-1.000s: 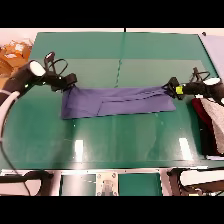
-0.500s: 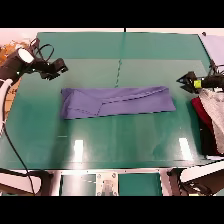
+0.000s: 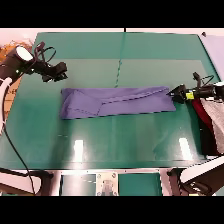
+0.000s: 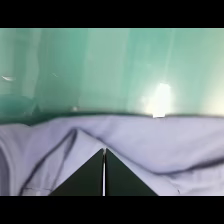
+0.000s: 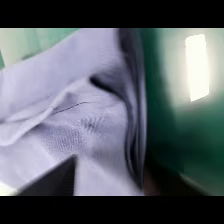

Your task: Fold the shirts.

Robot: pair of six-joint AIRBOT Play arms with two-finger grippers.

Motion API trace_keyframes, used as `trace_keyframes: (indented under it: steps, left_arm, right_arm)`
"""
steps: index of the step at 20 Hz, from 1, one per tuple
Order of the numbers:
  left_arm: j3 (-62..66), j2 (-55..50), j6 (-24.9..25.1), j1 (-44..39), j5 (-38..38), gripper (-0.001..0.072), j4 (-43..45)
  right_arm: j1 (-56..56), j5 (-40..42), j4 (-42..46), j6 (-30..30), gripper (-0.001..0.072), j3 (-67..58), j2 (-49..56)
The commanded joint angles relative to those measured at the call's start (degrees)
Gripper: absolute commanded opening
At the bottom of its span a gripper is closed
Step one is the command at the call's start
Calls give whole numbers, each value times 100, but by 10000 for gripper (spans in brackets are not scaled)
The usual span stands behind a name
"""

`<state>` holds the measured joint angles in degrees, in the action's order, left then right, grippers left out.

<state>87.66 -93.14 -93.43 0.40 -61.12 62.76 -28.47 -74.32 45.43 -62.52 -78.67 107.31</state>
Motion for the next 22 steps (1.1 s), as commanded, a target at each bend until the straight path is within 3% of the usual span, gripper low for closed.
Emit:
trace_keyframes:
  steps: [1,2,8,10,14,17,22]
  left_arm:
    - [7,-2,223,-192,-153,22,-72]
    - [7,-7,289,-321,-140,22,-72]
    - [7,-393,400,-1709,157,22,-553]
    - [7,-741,472,-2433,688,22,-984]
    - [20,-1613,863,-3582,1950,22,-2420]
    - [352,-2212,866,-3934,2221,21,-3112]
    - [861,-2350,927,-3805,1751,22,-3145]
  right_arm:
    - [289,-269,-133,256,55,-116,140]
    - [308,-533,-197,304,18,-289,131]
    - [337,-1589,-306,-234,17,-981,-1368]
    - [415,-1875,-302,-599,18,-1045,-2041]
    - [608,-1971,-323,-699,18,-1054,-2918]
    - [667,-1985,-509,-769,18,-1051,-3036]
    - [745,-1958,-544,-756,18,-1034,-3003]
